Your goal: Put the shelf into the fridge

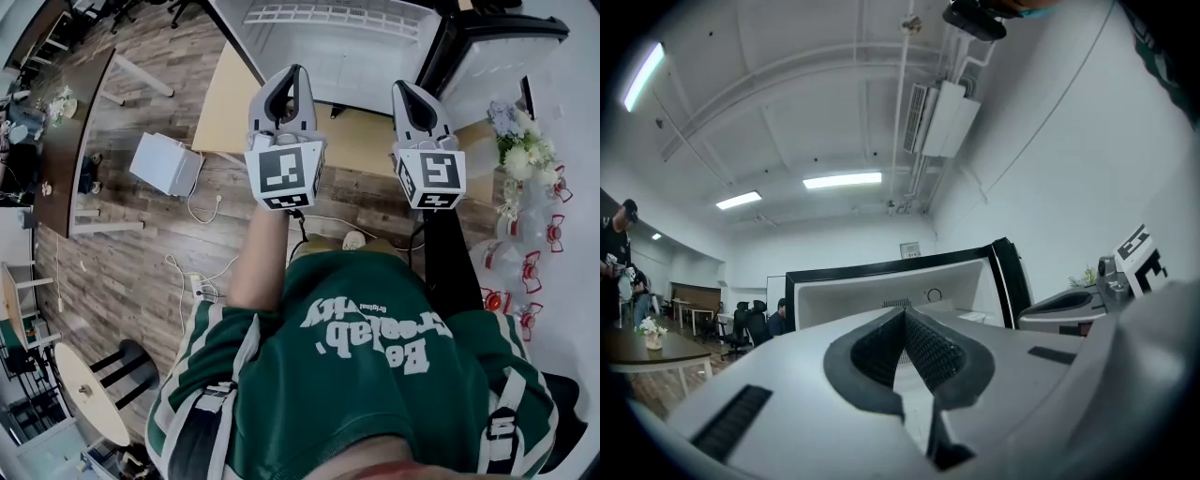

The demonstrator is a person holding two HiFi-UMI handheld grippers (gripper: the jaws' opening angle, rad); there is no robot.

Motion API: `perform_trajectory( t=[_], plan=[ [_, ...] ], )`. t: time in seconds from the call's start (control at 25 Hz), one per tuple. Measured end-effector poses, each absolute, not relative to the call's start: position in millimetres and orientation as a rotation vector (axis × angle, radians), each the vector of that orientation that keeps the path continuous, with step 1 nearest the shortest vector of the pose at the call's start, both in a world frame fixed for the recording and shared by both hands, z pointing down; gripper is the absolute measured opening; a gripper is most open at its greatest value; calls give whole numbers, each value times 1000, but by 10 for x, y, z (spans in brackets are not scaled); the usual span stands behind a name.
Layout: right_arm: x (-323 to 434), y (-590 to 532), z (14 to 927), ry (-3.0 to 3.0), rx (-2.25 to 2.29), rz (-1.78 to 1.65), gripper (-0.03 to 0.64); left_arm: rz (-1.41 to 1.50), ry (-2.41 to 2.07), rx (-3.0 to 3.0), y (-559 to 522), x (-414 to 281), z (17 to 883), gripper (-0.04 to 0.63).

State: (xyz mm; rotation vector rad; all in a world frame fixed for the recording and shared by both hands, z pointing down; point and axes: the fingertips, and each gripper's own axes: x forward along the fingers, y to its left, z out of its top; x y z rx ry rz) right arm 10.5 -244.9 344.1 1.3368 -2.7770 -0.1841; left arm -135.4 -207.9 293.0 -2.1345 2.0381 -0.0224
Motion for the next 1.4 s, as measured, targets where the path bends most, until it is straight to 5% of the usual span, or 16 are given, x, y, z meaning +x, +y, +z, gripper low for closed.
perform_trajectory(
  t=[1.4],
  plan=[
    [60, -2356, 3413, -2772, 1362, -220, 3, -57, 2023, -2133, -1942, -1404, 2967, 2]
  ],
)
